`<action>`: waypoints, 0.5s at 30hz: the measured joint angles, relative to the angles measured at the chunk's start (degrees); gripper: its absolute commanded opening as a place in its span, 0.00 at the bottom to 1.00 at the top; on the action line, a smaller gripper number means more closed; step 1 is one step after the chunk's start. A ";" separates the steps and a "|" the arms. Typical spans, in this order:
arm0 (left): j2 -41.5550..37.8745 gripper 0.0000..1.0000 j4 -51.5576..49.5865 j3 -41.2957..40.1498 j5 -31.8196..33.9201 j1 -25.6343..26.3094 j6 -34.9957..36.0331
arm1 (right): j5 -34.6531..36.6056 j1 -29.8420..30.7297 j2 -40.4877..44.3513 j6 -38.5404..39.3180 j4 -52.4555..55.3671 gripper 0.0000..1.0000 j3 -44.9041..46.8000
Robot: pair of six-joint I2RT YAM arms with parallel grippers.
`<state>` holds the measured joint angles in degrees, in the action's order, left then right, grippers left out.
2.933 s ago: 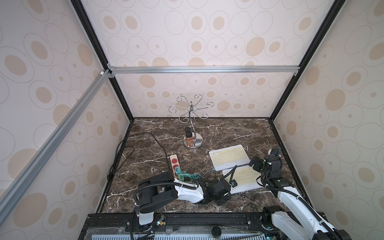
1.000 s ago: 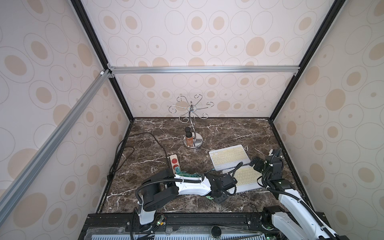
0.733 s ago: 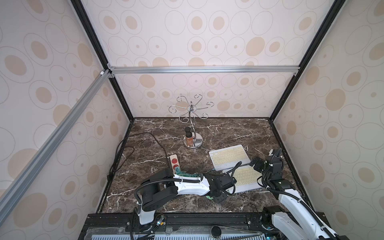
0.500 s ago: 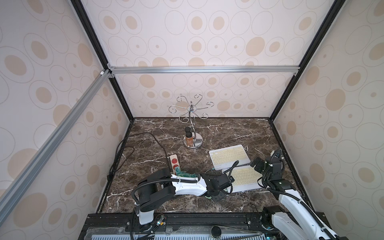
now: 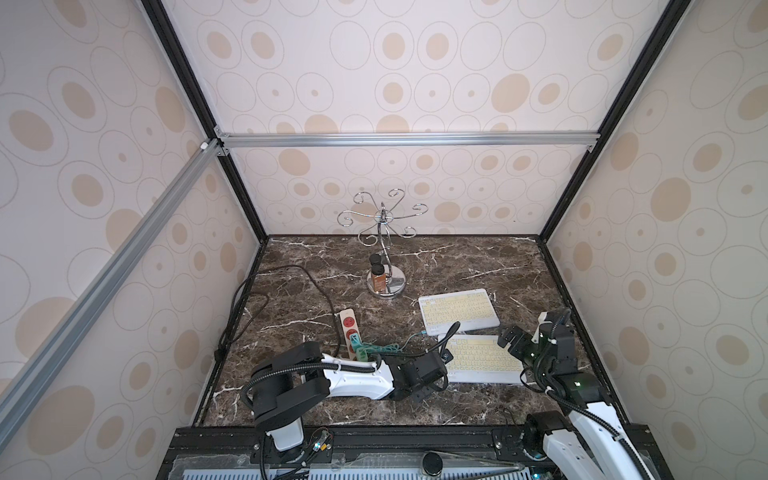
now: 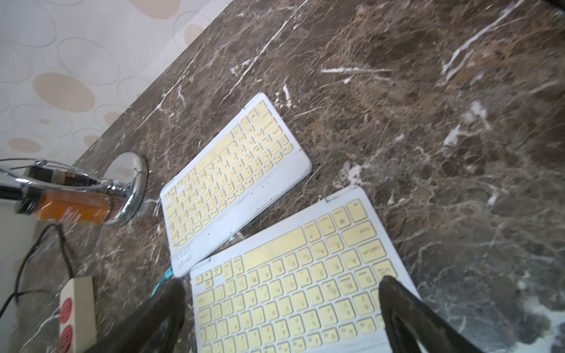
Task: Unplug the wireless keyboard
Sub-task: Pick up the power cord at the center of the board.
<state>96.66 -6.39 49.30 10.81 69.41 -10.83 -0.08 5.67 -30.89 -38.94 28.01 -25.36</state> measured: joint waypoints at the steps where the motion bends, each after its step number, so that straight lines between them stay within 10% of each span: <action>1: -0.70 0.00 0.42 -0.37 0.13 0.00 -0.07 | -1.29 0.00 1.70 -0.39 1.77 1.00 0.00; 15: -10.16 0.00 6.78 -5.57 1.16 0.00 -0.31 | -13.84 1.81 14.27 -4.59 16.96 1.00 2.89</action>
<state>86.50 0.38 43.72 11.97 69.41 -11.14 -13.91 7.49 -16.62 -43.53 44.97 -22.48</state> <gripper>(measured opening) 0.048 0.997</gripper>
